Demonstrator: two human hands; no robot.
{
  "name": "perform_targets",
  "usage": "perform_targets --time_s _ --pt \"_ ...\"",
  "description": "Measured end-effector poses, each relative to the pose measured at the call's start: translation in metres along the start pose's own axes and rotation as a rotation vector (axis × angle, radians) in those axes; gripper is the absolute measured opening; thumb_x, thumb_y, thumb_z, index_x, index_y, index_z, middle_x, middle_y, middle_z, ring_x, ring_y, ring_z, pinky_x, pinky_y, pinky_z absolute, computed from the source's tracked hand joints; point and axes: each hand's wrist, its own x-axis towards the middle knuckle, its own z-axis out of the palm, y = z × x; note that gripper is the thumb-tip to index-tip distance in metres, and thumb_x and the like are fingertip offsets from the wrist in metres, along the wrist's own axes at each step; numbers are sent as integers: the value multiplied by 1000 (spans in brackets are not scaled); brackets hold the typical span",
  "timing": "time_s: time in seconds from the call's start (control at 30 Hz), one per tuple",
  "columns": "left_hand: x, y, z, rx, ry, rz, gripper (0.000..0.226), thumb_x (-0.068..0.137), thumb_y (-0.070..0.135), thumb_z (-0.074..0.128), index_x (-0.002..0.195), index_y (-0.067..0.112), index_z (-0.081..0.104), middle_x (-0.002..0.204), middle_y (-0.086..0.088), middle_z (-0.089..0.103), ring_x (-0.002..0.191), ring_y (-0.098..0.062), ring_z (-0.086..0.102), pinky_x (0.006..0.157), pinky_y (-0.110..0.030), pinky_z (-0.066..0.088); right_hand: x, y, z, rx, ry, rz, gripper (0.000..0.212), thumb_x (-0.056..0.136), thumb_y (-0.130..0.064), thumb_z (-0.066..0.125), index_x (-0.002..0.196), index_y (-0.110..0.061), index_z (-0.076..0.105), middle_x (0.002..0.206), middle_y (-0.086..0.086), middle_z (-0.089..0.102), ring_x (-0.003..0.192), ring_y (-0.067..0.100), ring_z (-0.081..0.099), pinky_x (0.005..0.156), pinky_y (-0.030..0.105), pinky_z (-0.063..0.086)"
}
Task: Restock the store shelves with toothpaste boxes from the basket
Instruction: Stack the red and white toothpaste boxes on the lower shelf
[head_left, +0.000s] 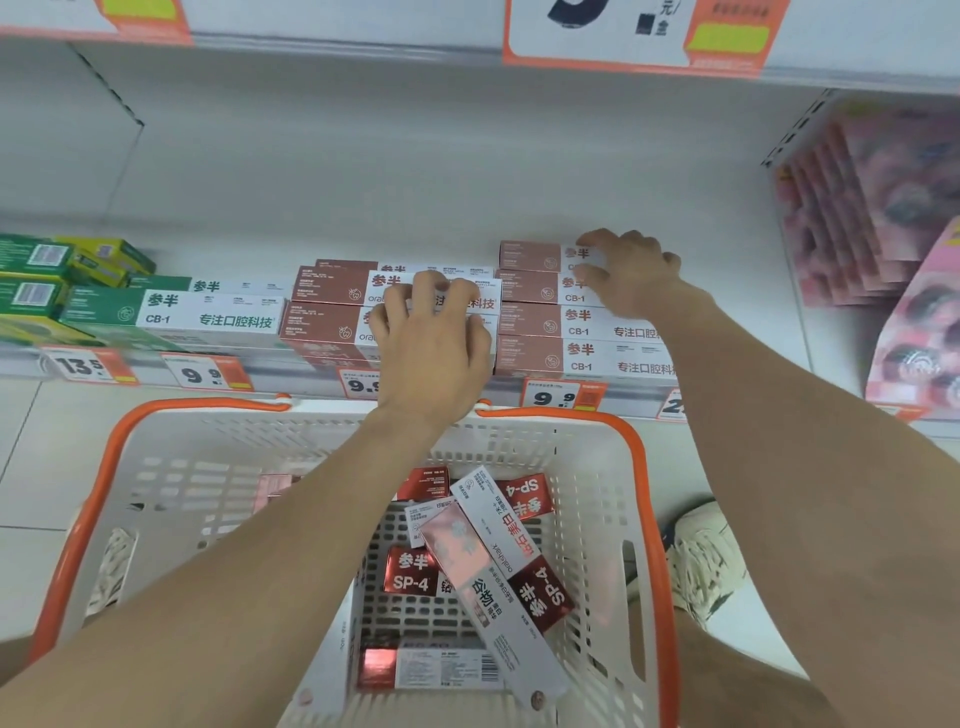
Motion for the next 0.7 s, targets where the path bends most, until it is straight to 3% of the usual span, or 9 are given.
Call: perform_targets --time_s 0.2,0.37,0.43,0.53,0.63,0.7 --pt "0 1 1 2 16 -2 34 97 33 44 125 27 63 132 -2 52 117 -32 43 99 -50 35 3 -13 -5 43 42 14 36 104 -34 59 137 -24 50 129 11 58 124 36 54 108 52 33" --pt "-1 0 1 0 17 -3 33 98 32 45 125 27 62 132 -3 52 116 -31 43 99 -49 34 5 -15 -4 23 63 -48 31 102 -20 61 123 -9 42 97 6 61 104 34 62 121 58 19" --pt "-1 1 0 4 18 -6 33 98 33 44 125 27 62 131 -3 53 116 -31 43 99 -49 34 7 -13 -3 30 42 -71 29 103 -21 59 122 -8 40 93 6 58 103 36 62 116 56 28" --pt "-1 2 0 11 12 -8 33 98 33 44 125 27 62 131 -2 52 115 -30 42 99 -49 34 11 -9 -4 41 45 -115 31 103 -26 57 127 -16 41 113 8 60 111 35 58 100 49 35" --pt "-1 2 0 16 17 -10 32 98 32 44 125 27 62 131 -3 52 115 -30 42 100 -49 34 19 -12 -8 -48 -2 -114 33 107 -30 51 139 -23 45 131 10 59 123 35 55 104 49 32" --pt "-1 2 0 21 17 -12 32 98 32 45 125 27 62 131 -3 52 115 -30 42 100 -50 35 24 -15 -10 -73 -24 -101 35 107 -30 50 142 -29 46 134 9 57 121 34 56 107 48 30"
